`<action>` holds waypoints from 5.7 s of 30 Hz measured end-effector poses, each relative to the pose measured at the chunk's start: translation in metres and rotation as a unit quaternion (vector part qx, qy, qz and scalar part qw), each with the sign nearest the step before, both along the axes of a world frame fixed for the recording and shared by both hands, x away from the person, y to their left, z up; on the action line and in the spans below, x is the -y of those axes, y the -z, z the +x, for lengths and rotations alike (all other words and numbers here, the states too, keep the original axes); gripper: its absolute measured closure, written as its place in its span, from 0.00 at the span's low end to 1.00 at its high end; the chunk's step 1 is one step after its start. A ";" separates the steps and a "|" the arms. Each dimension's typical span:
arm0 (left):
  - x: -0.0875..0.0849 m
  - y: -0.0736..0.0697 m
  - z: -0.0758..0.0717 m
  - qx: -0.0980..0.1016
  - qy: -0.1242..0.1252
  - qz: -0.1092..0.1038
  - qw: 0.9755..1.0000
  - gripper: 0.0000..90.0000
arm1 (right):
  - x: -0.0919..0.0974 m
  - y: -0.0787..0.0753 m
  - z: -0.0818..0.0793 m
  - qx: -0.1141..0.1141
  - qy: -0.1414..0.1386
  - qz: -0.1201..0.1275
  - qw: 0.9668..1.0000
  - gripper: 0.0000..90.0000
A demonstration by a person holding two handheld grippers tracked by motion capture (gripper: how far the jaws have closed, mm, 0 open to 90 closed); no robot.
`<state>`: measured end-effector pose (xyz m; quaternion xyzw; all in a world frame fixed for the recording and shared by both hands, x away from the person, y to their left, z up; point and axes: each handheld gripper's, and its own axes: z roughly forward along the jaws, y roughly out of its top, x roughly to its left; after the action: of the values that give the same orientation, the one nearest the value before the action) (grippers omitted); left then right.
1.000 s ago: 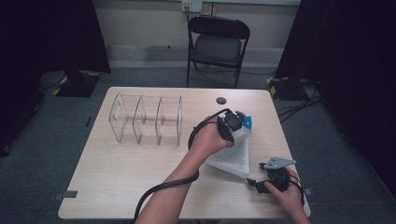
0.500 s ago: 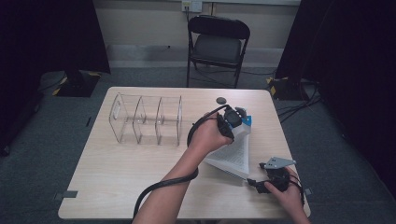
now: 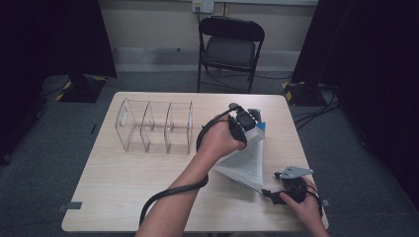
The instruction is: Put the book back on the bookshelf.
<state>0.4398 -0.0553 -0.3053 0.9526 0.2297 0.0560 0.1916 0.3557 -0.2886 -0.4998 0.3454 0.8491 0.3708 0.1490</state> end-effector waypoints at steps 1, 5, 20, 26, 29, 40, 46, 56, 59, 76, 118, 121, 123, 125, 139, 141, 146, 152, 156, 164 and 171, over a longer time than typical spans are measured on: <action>0.000 -0.001 0.000 0.000 0.000 0.001 1.000 0.84 | 0.000 0.000 0.000 0.000 0.000 0.000 1.000 0.15; -0.003 -0.007 0.000 0.001 -0.002 0.006 1.000 0.84 | 0.000 0.000 0.000 0.000 0.000 0.000 1.000 0.15; -0.007 -0.017 -0.003 -0.001 -0.006 0.008 1.000 0.84 | 0.000 0.000 0.002 0.001 -0.004 -0.001 1.000 0.15; -0.008 -0.023 -0.004 -0.005 -0.007 0.011 1.000 0.84 | 0.000 0.000 0.002 0.001 -0.004 -0.001 1.000 0.15; -0.009 -0.024 -0.005 -0.006 -0.006 0.011 1.000 0.84 | 0.000 0.000 0.002 0.001 -0.005 -0.001 1.000 0.15; -0.009 -0.030 -0.008 -0.011 -0.001 0.017 1.000 0.84 | 0.001 0.000 0.002 0.003 -0.006 -0.002 1.000 0.15; -0.010 -0.034 -0.012 -0.012 -0.004 0.018 1.000 0.84 | 0.001 0.000 0.003 0.001 -0.007 -0.002 1.000 0.15; -0.011 -0.037 -0.014 -0.014 -0.012 0.013 1.000 0.84 | 0.001 0.000 0.003 0.002 -0.009 -0.002 1.000 0.15; -0.012 -0.040 -0.016 -0.013 -0.009 0.017 1.000 0.84 | 0.001 0.000 0.003 0.002 -0.008 -0.002 1.000 0.15; -0.009 -0.045 -0.014 -0.017 -0.004 0.021 1.000 0.84 | 0.001 0.000 0.004 0.001 -0.010 0.001 1.000 0.15; 0.001 -0.051 -0.012 -0.018 0.003 0.030 0.999 0.84 | 0.001 0.001 0.004 0.001 -0.010 0.001 1.000 0.15; -0.001 -0.053 -0.014 -0.020 -0.002 0.026 0.999 0.84 | 0.001 0.001 0.004 0.002 -0.010 0.001 1.000 0.15; -0.002 -0.056 -0.015 -0.021 -0.005 0.028 0.999 0.84 | 0.001 0.001 0.004 0.001 -0.010 0.002 1.000 0.15; -0.001 -0.058 -0.016 -0.022 -0.008 0.026 0.999 0.84 | 0.001 0.001 0.004 0.002 -0.009 0.002 1.000 0.15; 0.001 -0.057 -0.010 -0.034 -0.011 0.025 0.999 0.84 | 0.001 0.000 0.003 0.003 -0.015 -0.003 1.000 0.15; 0.001 -0.058 -0.009 -0.033 -0.006 0.029 0.999 0.84 | 0.000 0.000 0.002 0.003 -0.017 -0.002 1.000 0.15; 0.001 -0.058 -0.007 -0.036 -0.007 0.026 0.999 0.84 | 0.001 -0.005 -0.004 0.015 -0.008 0.040 0.999 0.16; 0.003 -0.057 -0.008 -0.037 -0.008 0.025 0.999 0.84 | -0.009 -0.007 -0.006 0.015 -0.021 0.048 0.999 0.16; 0.003 -0.056 -0.009 -0.039 -0.008 0.023 0.999 0.84 | -0.018 -0.011 -0.006 0.029 -0.022 0.068 0.997 0.16; 0.004 -0.054 -0.012 -0.041 -0.001 0.028 0.999 0.84 | -0.027 -0.023 -0.007 0.062 -0.007 0.101 0.993 0.16; 0.006 -0.053 -0.013 -0.039 0.004 0.029 0.999 0.84 | -0.026 -0.032 -0.006 0.078 0.002 0.130 0.988 0.15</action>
<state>0.4263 -0.0610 -0.2523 0.9600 0.2318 0.0252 0.1549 0.3502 -0.2627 -0.4682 0.3341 0.7785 0.5037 0.1690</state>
